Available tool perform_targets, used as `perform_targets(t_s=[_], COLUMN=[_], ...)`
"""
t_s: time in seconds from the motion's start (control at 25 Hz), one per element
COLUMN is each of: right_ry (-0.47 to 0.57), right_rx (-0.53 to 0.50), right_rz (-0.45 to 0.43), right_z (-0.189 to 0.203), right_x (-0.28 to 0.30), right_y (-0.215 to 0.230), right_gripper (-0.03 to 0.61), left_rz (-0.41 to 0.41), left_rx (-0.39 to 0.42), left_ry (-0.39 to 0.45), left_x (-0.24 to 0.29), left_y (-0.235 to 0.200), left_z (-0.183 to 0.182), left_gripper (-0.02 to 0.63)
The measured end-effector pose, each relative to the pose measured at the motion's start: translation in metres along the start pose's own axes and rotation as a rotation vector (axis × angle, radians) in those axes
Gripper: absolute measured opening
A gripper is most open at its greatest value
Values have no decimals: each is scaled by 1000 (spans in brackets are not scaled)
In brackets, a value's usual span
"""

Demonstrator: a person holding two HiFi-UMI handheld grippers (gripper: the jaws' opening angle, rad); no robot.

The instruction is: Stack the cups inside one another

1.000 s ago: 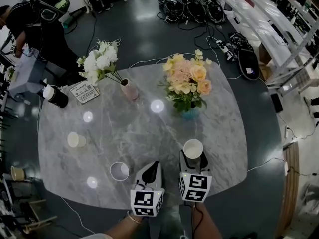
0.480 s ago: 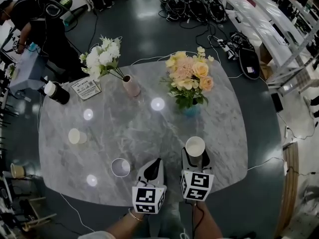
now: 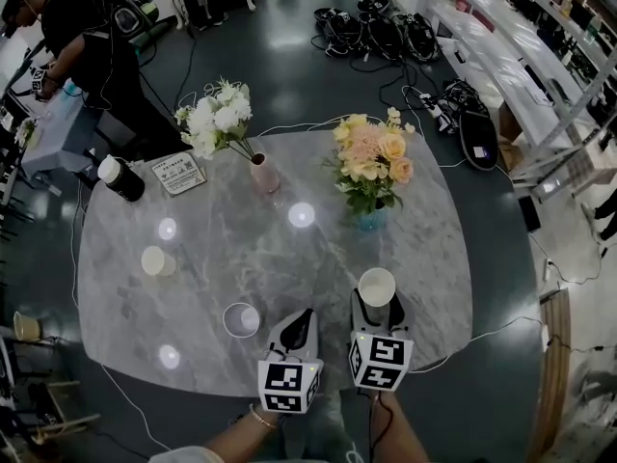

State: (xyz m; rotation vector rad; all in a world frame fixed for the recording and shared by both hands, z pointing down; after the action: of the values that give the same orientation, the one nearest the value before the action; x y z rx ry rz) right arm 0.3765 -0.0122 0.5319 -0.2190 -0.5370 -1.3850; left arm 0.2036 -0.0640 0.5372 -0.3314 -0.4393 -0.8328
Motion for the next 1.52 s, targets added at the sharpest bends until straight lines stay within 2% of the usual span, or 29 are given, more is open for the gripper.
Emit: perform_targets(t_s=[0.32, 0.6, 1.08, 1.52], right_ry=[35, 54, 77, 57], right_rx=[-32, -57, -121, -171], right_rz=[-25, -76, -225, -347], right_z=[-19, -35, -53, -53], right_x=[-9, -14, -7, 3], right_y=[-19, -53, -125, -187], right_gripper=[259, 259, 259, 259], left_rz=[-9, -49, -183, -304], left_rx=[-10, -30, -96, -150], left_ry=[52, 86, 147, 158], left_x=[-21, -48, -93, -127], left_y=[-6, -26, -79, -127], left_z=[-15, -21, -25, -14], left_gripper=[0, 0, 0, 0])
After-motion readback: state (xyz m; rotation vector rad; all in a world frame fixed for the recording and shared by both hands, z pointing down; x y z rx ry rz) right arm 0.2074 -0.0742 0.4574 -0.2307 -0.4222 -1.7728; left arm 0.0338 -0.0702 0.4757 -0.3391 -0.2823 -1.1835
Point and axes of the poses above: the fingertips, and each gripper's own axes: x forward along the fingers, y to its right, z out of its underside, the point moved 10 cm from there along -x, backward along the fingers, and after that the axes turned 11 degrees about -z, right-handed, at the moved point
